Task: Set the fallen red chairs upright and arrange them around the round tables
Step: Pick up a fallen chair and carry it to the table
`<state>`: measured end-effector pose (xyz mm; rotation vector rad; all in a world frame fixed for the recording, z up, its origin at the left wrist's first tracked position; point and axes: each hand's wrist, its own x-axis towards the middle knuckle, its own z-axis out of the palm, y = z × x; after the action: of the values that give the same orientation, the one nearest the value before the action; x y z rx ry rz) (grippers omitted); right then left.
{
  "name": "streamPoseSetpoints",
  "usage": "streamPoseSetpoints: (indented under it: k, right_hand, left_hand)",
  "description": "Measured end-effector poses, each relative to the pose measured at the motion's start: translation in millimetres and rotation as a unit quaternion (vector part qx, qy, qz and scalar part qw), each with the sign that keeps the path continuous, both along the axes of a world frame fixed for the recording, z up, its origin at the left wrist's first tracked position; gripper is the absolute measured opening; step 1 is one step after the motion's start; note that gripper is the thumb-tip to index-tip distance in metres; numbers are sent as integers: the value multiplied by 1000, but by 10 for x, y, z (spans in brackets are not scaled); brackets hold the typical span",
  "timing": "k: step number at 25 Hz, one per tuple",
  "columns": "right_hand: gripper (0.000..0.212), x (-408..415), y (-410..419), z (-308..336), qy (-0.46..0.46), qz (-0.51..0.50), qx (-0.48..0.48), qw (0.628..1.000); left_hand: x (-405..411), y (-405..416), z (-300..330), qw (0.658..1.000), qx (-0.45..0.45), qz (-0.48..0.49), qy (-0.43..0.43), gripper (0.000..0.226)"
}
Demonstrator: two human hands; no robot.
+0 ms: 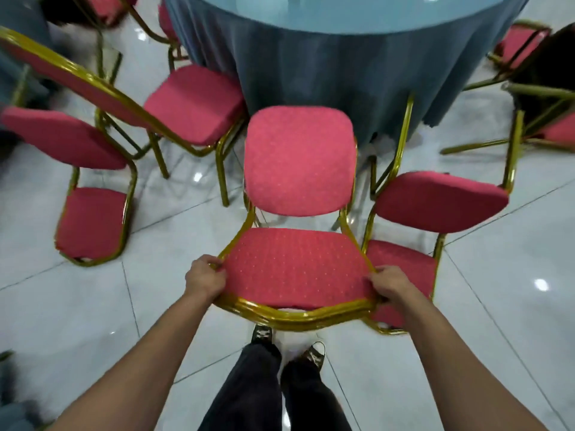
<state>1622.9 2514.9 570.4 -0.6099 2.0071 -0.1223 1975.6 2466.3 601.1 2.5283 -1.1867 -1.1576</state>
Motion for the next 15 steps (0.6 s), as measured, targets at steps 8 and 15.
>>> streamPoseSetpoints:
  k: [8,15]
  right_hand:
    - [41,477,-852,1059,94,-5,-208,974]
    - [47,133,-1555,1244,100,67,-220,968]
  left_hand:
    - [-471,-816,926,939,-176,-284,-85,43]
    - [-664,-1621,1099,916,-154,-365,-68,73]
